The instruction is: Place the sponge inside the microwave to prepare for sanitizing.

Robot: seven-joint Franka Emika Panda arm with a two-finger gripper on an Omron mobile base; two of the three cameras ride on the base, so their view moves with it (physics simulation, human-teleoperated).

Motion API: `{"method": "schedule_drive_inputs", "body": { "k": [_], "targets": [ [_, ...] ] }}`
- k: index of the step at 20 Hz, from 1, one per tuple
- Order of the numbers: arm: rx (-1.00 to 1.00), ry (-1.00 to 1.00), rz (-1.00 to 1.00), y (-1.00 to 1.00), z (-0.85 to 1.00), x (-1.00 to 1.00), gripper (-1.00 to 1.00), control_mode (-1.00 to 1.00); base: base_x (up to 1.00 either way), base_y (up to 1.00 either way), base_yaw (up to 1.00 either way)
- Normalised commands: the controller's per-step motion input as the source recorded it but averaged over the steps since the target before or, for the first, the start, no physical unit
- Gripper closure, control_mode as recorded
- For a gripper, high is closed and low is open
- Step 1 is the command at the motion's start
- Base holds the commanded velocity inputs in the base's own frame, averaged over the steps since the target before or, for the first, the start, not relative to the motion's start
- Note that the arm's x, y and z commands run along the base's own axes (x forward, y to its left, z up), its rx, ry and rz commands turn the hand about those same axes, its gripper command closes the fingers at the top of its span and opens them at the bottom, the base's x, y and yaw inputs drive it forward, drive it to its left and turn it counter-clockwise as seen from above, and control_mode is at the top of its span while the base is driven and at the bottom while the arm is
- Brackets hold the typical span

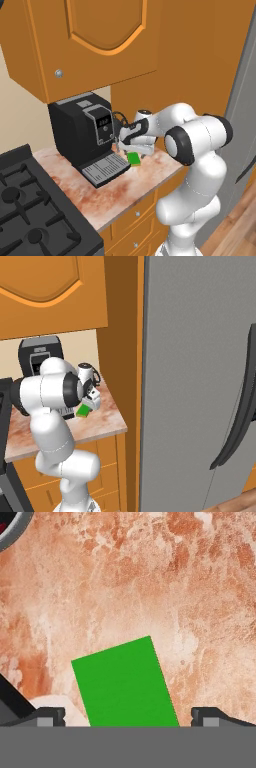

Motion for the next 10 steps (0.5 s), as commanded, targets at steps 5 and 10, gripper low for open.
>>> {"method": "schedule_drive_inputs", "body": {
  "k": [5,10],
  "targets": [
    [0.0,0.0,0.0,0.0,-0.07,0.0,-1.0,-1.0,0.0,0.0,0.0],
    [0.0,0.0,0.0,0.0,-0.12,0.02,-1.0,-1.0,0.0,0.0,0.0]
  ]
}}
